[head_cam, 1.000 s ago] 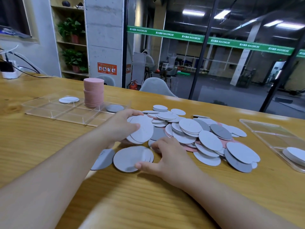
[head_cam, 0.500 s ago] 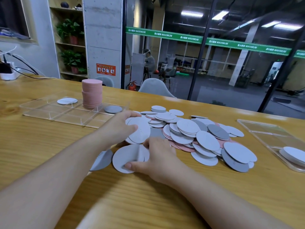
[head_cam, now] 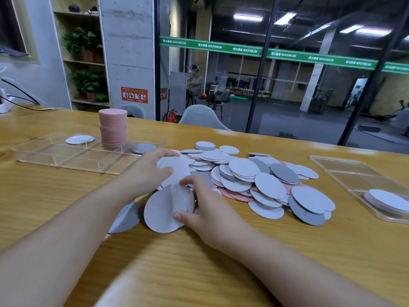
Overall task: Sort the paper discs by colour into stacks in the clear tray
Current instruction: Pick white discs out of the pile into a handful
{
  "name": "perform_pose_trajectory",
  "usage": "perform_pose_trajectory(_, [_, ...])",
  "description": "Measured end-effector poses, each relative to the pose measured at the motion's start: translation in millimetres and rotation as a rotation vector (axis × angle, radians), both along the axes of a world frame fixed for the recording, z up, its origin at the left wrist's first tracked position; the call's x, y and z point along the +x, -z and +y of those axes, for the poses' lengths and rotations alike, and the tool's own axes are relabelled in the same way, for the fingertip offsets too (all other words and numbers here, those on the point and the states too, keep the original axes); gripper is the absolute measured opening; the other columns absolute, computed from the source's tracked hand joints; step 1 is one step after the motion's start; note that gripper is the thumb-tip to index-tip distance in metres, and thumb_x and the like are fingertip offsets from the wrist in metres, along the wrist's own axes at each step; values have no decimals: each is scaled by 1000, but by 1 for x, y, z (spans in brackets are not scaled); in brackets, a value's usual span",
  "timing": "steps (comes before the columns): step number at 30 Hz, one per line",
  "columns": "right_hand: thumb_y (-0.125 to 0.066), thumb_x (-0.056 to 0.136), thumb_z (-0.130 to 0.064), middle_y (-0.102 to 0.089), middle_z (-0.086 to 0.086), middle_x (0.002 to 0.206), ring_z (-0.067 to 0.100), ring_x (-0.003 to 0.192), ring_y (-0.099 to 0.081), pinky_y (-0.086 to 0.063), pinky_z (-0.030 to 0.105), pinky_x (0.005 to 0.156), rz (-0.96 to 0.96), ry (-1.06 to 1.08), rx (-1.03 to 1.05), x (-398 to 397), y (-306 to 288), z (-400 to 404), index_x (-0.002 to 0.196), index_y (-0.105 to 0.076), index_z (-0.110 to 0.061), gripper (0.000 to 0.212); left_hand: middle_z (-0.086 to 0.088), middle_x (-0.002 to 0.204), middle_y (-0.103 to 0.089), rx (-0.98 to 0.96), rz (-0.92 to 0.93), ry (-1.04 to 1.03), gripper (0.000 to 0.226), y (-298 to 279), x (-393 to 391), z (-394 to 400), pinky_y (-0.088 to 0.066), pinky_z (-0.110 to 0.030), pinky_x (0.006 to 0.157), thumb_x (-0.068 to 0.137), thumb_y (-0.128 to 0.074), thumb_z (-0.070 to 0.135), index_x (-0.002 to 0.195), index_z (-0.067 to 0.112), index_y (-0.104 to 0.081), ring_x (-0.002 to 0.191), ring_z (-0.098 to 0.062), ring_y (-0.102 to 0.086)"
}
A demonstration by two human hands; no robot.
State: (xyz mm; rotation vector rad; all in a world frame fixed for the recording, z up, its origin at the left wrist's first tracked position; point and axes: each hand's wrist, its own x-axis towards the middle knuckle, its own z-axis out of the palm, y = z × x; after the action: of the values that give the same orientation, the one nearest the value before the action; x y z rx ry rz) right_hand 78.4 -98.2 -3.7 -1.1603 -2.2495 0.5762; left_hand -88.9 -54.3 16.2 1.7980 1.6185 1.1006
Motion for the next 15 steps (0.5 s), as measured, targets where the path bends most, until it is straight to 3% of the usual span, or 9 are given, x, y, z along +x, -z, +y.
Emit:
perform_pose_trajectory(2, [-60,90,-24,-39,-20,84,2,77,-40,-33,18,68,25,17,23,4,0,4,130,-33,-31,49,14,121,-50,1,40,29,31,0,1,-1,-46,-24,62,94,-50,14,114,38,-55,80,-14,-57])
perform_pose_trajectory(4, [-58,91,-22,-39,-19,91,3,82,-39,-33,21,74,38,51,69,10,-1,9,131,-34,-30,48,14,123,-49,-1,38,68,32,0,1,0,-47,-21,62,95,-48,12,113,36,-57,78,-9,-56])
perform_pose_trajectory(8, [-56,92,-18,-43,-16,99,2,90,-42,-30,18,76,93,138,87,21,0,19,134,-34,-31,49,17,120,-47,3,63,161,35,-1,4,1,-35,-6,73,97,-42,7,112,36,-55,104,-4,-47])
perform_pose_trajectory(12, [-57,92,-19,-46,-14,84,0,74,-47,-36,14,65,174,228,36,24,3,25,127,-37,-28,41,21,120,-50,-1,21,232,41,2,8,-1,-32,-7,85,97,-37,7,104,43,-56,112,1,-45])
perform_pose_trajectory(15, [-60,90,-21,-50,-15,85,-1,71,-48,-38,11,65,215,264,48,22,6,27,107,-43,-25,24,25,121,-51,1,-40,281,25,4,13,-4,-30,-11,91,99,-36,30,105,42,-58,120,3,-40])
